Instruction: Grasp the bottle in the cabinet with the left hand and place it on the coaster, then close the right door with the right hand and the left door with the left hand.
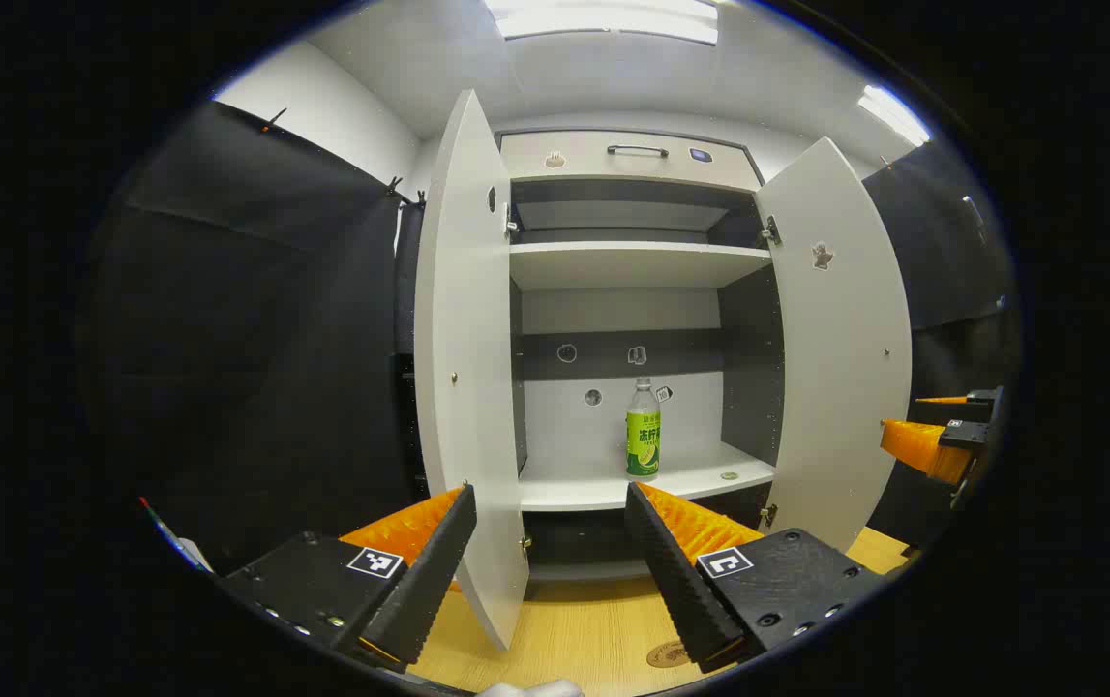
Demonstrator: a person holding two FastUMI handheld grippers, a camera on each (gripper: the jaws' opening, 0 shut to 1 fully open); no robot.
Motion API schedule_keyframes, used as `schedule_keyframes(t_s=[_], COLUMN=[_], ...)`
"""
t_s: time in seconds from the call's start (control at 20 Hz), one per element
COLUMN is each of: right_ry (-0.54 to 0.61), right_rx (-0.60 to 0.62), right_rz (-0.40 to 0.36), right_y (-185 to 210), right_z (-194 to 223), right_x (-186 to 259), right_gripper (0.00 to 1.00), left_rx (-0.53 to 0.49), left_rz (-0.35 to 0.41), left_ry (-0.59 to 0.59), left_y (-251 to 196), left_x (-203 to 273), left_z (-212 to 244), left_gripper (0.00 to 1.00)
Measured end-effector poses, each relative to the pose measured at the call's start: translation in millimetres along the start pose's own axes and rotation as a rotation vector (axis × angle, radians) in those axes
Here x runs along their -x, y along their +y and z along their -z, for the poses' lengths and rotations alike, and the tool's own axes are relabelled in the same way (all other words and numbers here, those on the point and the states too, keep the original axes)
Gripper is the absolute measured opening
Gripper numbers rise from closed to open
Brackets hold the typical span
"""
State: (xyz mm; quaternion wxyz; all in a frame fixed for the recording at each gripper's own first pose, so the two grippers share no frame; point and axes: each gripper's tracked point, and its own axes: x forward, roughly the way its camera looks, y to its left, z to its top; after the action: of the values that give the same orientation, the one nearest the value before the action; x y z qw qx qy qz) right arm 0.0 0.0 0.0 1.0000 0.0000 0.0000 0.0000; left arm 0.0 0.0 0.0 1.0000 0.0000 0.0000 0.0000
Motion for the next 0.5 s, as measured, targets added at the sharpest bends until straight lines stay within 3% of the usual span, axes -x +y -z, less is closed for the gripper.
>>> schedule_keyframes(t_s=[0.5], right_ry=[0.014], right_rx=[0.012], right_rz=[0.011], right_y=[4], right_z=[-1], right_x=[-15], right_gripper=[0.97], left_rx=[0.009], left_rz=[0.053], left_ry=[-0.007], left_y=[-17], left_x=[-42], left_z=[2], left_gripper=[0.94])
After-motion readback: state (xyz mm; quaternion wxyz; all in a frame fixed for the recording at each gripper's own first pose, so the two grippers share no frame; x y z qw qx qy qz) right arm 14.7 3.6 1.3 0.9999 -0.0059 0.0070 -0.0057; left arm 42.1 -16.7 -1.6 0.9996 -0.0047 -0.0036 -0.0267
